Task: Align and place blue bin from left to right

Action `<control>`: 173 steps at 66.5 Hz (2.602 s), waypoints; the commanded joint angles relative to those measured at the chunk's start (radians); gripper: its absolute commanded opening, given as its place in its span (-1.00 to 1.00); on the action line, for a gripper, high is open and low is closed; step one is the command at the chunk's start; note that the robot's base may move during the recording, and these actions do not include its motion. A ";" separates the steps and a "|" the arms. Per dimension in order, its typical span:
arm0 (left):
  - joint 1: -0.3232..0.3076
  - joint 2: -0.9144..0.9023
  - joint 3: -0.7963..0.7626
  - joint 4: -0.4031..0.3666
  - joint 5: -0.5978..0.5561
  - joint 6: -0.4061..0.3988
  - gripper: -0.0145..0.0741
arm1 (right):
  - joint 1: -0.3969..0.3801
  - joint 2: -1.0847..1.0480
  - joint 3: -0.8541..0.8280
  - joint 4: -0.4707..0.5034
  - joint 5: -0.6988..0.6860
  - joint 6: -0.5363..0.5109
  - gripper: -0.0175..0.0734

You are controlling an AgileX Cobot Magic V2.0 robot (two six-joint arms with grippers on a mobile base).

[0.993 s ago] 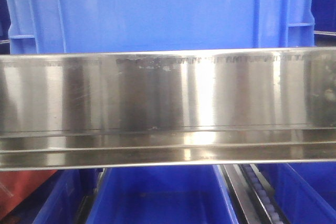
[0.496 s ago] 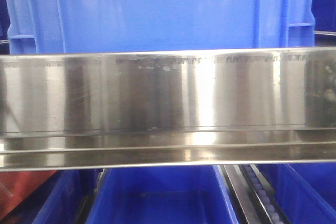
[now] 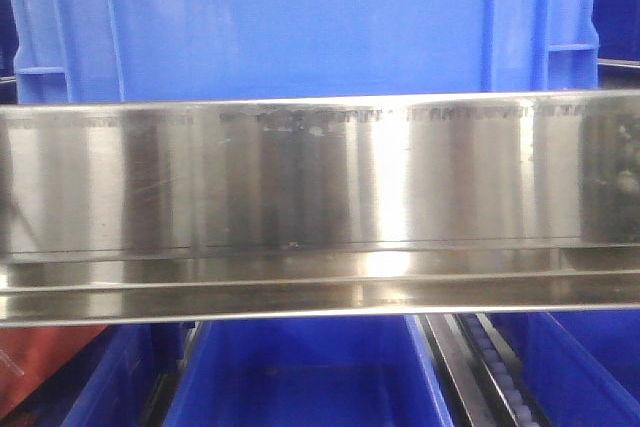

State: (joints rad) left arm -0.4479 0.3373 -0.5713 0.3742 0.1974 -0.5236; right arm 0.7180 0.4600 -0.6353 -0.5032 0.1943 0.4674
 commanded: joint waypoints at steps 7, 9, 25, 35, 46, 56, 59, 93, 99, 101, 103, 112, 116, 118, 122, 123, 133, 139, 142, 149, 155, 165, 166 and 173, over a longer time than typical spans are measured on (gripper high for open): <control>-0.007 -0.006 0.001 0.005 -0.021 0.000 -0.92 | -0.103 -0.057 0.109 0.207 -0.080 -0.311 -0.98; -0.007 -0.006 0.001 0.005 -0.021 0.000 -0.92 | -0.145 -0.081 0.139 0.259 -0.104 -0.364 -0.98; -0.007 -0.006 0.001 0.005 -0.021 0.000 -0.92 | -0.441 -0.277 0.358 0.472 -0.160 -0.503 -0.98; -0.007 -0.006 0.001 0.005 -0.021 0.000 -0.92 | -0.493 -0.360 0.484 0.528 -0.160 -0.505 -0.98; -0.007 -0.006 0.001 0.005 -0.021 0.000 -0.92 | -0.516 -0.460 0.571 0.530 -0.160 -0.505 -0.98; -0.007 -0.006 0.001 0.005 -0.021 0.000 -0.92 | -0.521 -0.460 0.635 0.527 -0.181 -0.505 -0.98; -0.007 -0.006 0.001 0.005 -0.021 0.000 -0.92 | -0.521 -0.460 0.635 0.527 -0.194 -0.505 -0.98; -0.007 -0.006 0.001 0.005 -0.021 0.000 -0.92 | -0.457 -0.460 0.635 0.521 -0.172 -0.505 -0.98; -0.007 -0.006 0.001 0.005 -0.021 0.000 -0.92 | -0.457 -0.460 0.635 0.521 -0.172 -0.505 -0.98; -0.007 -0.006 0.001 0.005 -0.021 0.000 -0.92 | -0.457 -0.460 0.635 0.521 -0.172 -0.505 -0.98; -0.007 -0.006 0.001 0.005 -0.021 0.000 -0.92 | -0.457 -0.460 0.635 0.521 -0.172 -0.505 -0.98; -0.007 -0.006 0.001 0.005 -0.021 0.000 -0.92 | -0.457 -0.460 0.635 0.521 -0.172 -0.505 -0.98; -0.007 -0.006 0.001 0.005 -0.021 0.000 -0.92 | -0.457 -0.460 0.635 0.521 -0.172 -0.505 -0.98; -0.007 -0.006 0.001 0.005 -0.021 0.000 -0.92 | -0.457 -0.460 0.635 0.521 -0.172 -0.505 -0.98; -0.007 -0.006 0.001 0.005 -0.021 0.000 -0.92 | -0.457 -0.460 0.635 0.521 -0.172 -0.505 -0.98; -0.007 -0.006 0.001 0.005 -0.021 0.000 -0.92 | -0.457 -0.460 0.635 0.521 -0.172 -0.505 -0.98; -0.007 -0.006 0.001 0.005 -0.021 0.000 -0.92 | -0.457 -0.460 0.635 0.521 -0.172 -0.505 -0.98; -0.007 -0.006 0.001 0.005 -0.021 0.000 -0.92 | -0.457 -0.460 0.635 0.521 -0.172 -0.505 -0.98; -0.007 -0.006 0.001 0.005 -0.021 0.000 -0.92 | -0.457 -0.460 0.635 0.521 -0.172 -0.505 -0.98; -0.007 -0.005 0.001 0.005 -0.017 0.000 -0.92 | -0.457 -0.460 0.635 0.521 -0.172 -0.505 -0.98; 0.002 -0.027 0.003 0.007 -0.013 0.057 -0.92 | -0.457 -0.460 0.635 0.521 -0.172 -0.505 -0.98; 0.107 -0.160 0.116 -0.188 -0.004 0.419 -0.92 | -0.457 -0.460 0.635 0.521 -0.172 -0.505 -0.98; 0.124 -0.177 0.134 -0.210 -0.004 0.421 -0.92 | -0.457 -0.460 0.635 0.521 -0.172 -0.505 -0.98; 0.253 -0.304 0.274 -0.300 -0.002 0.429 -0.92 | -0.457 -0.460 0.635 0.521 -0.172 -0.505 -0.98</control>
State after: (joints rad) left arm -0.2818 0.1162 -0.3960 0.1602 0.1968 -0.1475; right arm 0.2606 0.0029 0.0006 0.0202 0.0383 -0.0328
